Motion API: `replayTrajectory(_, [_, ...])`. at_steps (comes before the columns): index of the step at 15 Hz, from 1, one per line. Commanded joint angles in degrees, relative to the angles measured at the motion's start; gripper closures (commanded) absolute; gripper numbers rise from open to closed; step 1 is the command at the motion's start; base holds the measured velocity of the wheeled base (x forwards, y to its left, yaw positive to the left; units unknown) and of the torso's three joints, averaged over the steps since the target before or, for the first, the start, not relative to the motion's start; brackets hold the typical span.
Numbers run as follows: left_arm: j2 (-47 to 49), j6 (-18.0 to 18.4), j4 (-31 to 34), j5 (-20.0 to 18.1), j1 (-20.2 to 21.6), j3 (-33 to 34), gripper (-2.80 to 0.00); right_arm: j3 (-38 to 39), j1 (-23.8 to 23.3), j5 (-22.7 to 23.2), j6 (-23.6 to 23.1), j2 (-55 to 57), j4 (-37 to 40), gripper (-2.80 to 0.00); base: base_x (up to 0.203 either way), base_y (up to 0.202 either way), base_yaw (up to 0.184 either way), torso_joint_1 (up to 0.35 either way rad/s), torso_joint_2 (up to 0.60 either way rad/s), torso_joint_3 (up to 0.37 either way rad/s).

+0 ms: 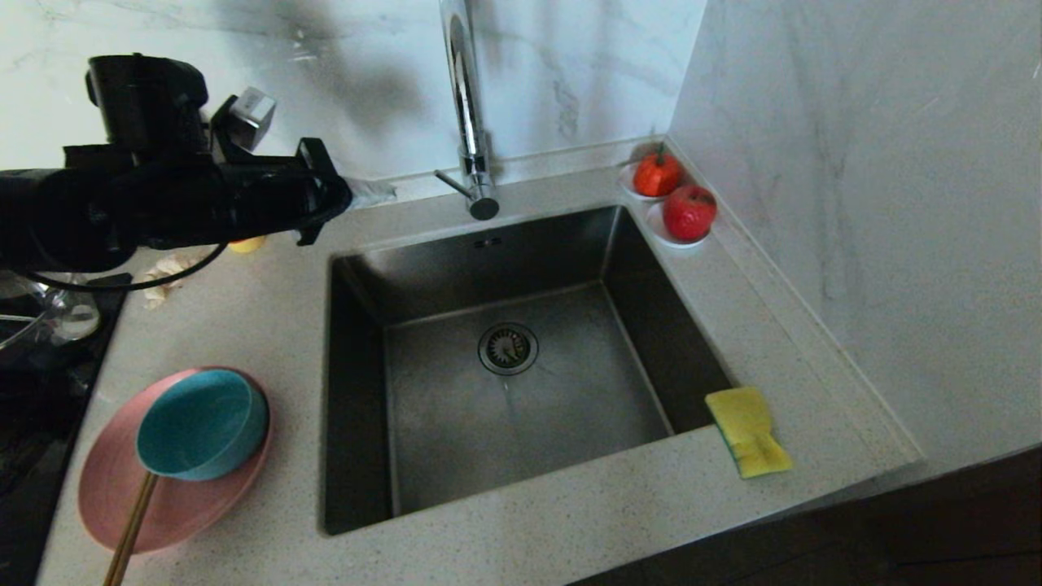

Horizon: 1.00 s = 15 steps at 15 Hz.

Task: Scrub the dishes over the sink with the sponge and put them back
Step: Turn on the faucet

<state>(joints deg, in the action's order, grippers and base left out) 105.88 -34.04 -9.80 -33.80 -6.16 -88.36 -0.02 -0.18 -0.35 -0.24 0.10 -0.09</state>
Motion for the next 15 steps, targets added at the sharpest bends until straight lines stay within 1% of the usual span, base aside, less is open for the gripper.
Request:
replayTrajectory(1, [6.6, -0.3, -1.0, 4.8, -2.9, -2.9, 0.00, -0.1, 0.0, 0.0, 0.0, 0.1, 0.0, 0.00, 0.000, 0.000, 0.000, 0.000, 0.00, 0.000])
replayTrajectory(3, [11.3, -0.5, -2.9, 14.1, -5.1, -7.7, 0.00, 0.0, 0.0, 0.0, 0.0, 0.1, 0.0, 0.00, 0.000, 0.000, 0.000, 0.000, 0.00, 0.000])
replayTrajectory(4, [13.0, -1.0, -3.4, 17.2, -5.8, -10.3, 0.00, -0.1, 0.0, 0.0, 0.0, 0.0, 0.0, 0.00, 0.000, 0.000, 0.000, 0.000, 0.00, 0.000])
replayTrajectory(5, [13.9, -1.8, -3.6, 18.5, -6.1, -12.2, 0.00, -0.1, 0.0, 0.0, 0.0, 0.1, 0.0, 0.00, 0.000, 0.000, 0.000, 0.000, 0.00, 0.000])
replayTrajectory(7, [14.3, -3.3, -3.7, 19.1, -6.1, -14.4, 0.00, -0.1, 0.0, 0.0, 0.0, 0.0, 0.0, 0.00, 0.000, 0.000, 0.000, 0.000, 0.00, 0.000])
replayTrajectory(13, [15.3, -4.1, -4.3, 19.3, -6.0, -17.8, 0.00, -0.1, 0.0, 0.0, 0.0, 0.1, 0.0, 0.00, 0.000, 0.000, 0.000, 0.000, 0.00, 0.000])
replayTrajectory(15, [15.9, -4.6, -5.0, 19.9, -6.0, -19.5, 0.00, -0.1, 0.0, 0.0, 0.0, 0.0, 0.0, 0.00, 0.000, 0.000, 0.000, 0.000, 0.00, 0.000])
